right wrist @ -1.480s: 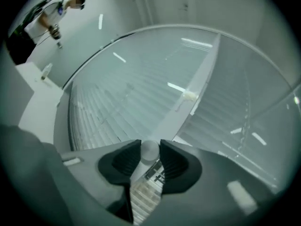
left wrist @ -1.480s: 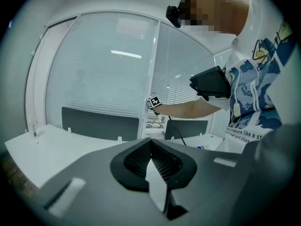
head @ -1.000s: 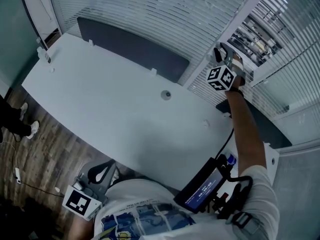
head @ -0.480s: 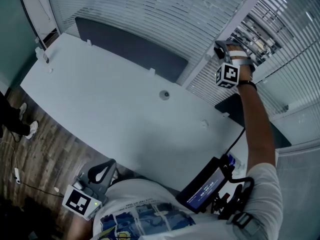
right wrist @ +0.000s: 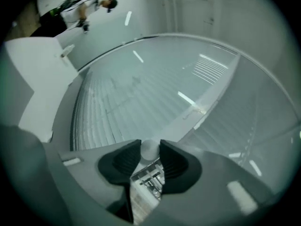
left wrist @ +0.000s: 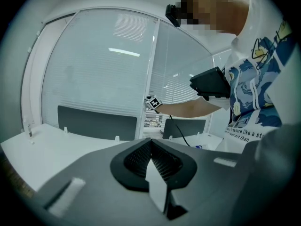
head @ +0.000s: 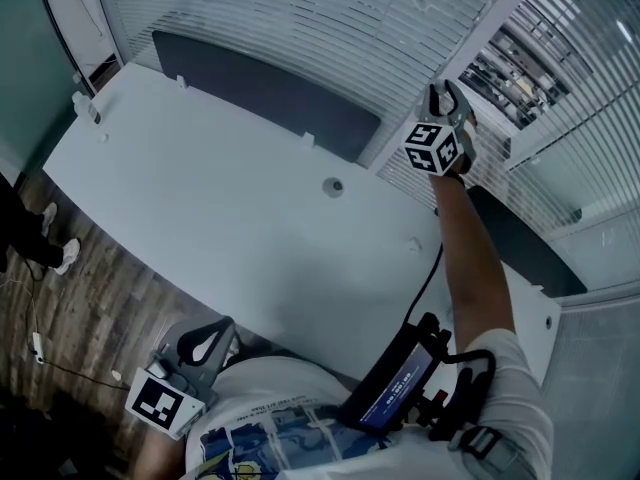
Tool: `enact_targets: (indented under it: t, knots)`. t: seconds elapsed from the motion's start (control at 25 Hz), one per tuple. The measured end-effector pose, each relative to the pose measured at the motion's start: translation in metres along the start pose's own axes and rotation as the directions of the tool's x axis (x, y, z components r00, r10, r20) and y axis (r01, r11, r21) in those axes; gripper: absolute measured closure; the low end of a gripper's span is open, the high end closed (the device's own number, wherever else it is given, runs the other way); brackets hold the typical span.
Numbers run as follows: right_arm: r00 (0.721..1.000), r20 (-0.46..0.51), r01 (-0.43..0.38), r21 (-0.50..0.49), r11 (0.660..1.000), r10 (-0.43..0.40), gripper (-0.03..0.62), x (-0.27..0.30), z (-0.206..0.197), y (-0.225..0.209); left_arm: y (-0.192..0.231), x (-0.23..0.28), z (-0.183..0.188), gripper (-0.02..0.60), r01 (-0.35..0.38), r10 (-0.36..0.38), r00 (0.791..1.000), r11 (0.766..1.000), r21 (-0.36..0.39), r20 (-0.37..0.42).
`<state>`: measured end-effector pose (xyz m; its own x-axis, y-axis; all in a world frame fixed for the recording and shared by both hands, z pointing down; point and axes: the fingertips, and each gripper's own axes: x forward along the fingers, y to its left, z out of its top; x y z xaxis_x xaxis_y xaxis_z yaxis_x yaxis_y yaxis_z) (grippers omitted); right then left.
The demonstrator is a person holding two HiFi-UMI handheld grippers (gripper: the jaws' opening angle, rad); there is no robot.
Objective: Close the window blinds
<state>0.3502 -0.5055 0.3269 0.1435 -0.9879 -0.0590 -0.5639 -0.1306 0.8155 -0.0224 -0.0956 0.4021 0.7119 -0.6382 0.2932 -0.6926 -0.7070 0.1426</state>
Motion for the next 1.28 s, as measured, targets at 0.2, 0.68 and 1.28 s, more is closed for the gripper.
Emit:
enact_targets:
  t: [0.2, 0.68, 1.28]
  knots:
    - [0.992, -0.083, 0.123, 0.41, 0.904, -0.098, 0.47, -0.001, -0.002, -0.011, 0.002, -0.003, -0.001, 0.575, -0.016, 0.016, 1.0, 1.0, -0.004, 0.001]
    - [0.988, -0.002, -0.136, -0.496, 0.858, 0.156, 0.457, -0.007, -0.009, 0.012, 0.006, -0.001, -0.002, 0.575, 0.009, -0.009, 1.0, 1.0, -0.013, 0.015]
    - [0.992, -0.009, -0.114, -0.467, 0.877, 0.124, 0.47, 0.003, -0.008, 0.01, 0.006, 0.006, -0.003, 0.575, 0.015, -0.015, 1.0, 1.0, -0.019, 0.008]
